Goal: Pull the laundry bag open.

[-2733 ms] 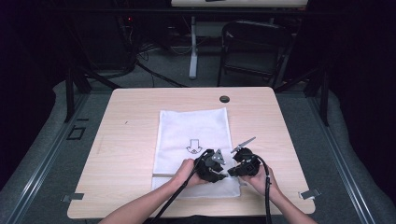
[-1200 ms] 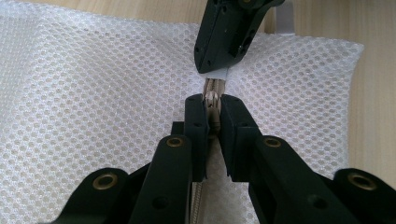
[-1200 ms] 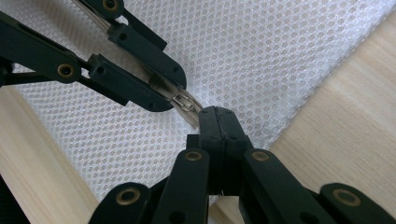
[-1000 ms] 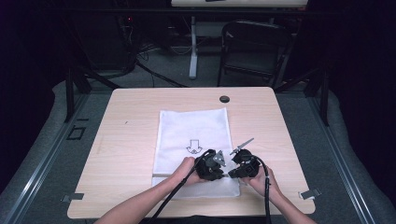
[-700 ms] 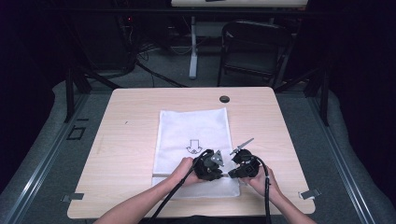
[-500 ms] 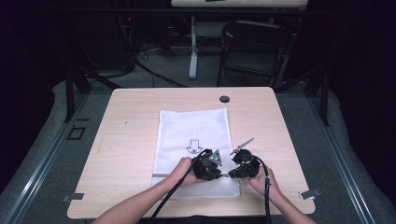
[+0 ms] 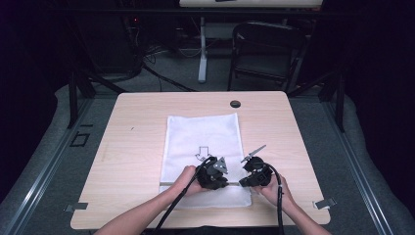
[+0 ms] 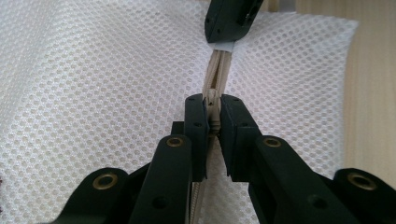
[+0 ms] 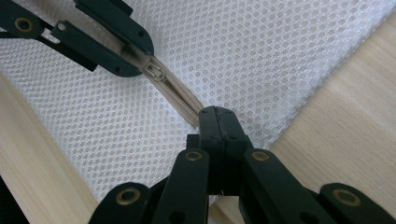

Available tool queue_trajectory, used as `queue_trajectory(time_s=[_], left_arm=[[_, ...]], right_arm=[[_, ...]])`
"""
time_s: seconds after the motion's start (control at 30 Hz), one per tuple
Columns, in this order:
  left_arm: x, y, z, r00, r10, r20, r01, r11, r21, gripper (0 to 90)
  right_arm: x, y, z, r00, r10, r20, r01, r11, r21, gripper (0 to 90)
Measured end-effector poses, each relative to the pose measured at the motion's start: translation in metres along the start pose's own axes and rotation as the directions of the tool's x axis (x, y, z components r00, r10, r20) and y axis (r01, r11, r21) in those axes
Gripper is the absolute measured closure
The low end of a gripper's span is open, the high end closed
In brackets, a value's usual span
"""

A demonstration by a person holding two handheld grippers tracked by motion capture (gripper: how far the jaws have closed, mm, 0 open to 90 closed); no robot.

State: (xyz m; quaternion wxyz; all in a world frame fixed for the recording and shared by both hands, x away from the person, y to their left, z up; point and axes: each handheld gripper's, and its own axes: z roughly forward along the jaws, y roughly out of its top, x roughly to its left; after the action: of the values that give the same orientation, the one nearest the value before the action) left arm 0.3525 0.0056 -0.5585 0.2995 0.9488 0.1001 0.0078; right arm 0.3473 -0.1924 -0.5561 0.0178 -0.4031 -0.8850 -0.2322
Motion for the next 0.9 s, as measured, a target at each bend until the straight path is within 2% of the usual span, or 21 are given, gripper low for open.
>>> queue_trajectory(time_s=[0.2,0.4,0.43,0.5,0.63,0.67,0.77,0.9], left_arm=[[0.000,-0.005,-0.003,1.0000,0.001,0.001,-0.001,1.0000,-0.002,82.2],[-0.001,-0.006,-0.004,1.0000,0.006,-0.006,-0.006,0.9999,-0.009,82.3],[-0.001,-0.006,-0.004,0.9999,0.010,-0.013,-0.010,0.9999,0.004,82.3],[0.000,-0.008,-0.006,0.9999,0.011,-0.002,-0.011,0.9999,-0.005,82.3],[0.002,-0.013,-0.011,0.9999,0.006,-0.013,-0.006,1.0000,0.002,82.3],[0.002,-0.015,-0.013,0.9998,0.003,-0.018,-0.003,1.0000,0.000,82.3],[0.004,-0.020,-0.015,0.9998,-0.015,-0.013,0.015,0.9999,-0.007,82.3],[0.002,-0.020,-0.016,0.9998,-0.003,-0.020,0.003,1.0000,-0.007,82.3]], right_arm=[[0.000,0.000,0.000,1.0000,0.002,-0.006,-0.003,1.000,-0.004,90.0],[0.000,0.000,0.000,0.9998,-0.013,0.015,0.013,1.000,0.004,90.0],[0.000,0.000,0.000,0.9998,-0.012,0.014,0.012,1.000,0.004,90.0],[0.000,0.000,0.000,0.9999,-0.008,0.008,0.008,1.000,-0.001,90.0],[-0.001,0.000,0.000,1.0000,-0.006,0.001,0.006,1.000,-0.006,90.0],[-0.001,0.001,-0.001,0.9996,-0.025,0.009,0.025,1.000,0.016,90.0],[-0.002,0.001,-0.001,0.9995,-0.030,0.006,0.030,0.999,0.025,90.0],[-0.001,0.001,-0.002,0.9996,-0.025,0.012,0.025,0.999,0.030,90.0]])
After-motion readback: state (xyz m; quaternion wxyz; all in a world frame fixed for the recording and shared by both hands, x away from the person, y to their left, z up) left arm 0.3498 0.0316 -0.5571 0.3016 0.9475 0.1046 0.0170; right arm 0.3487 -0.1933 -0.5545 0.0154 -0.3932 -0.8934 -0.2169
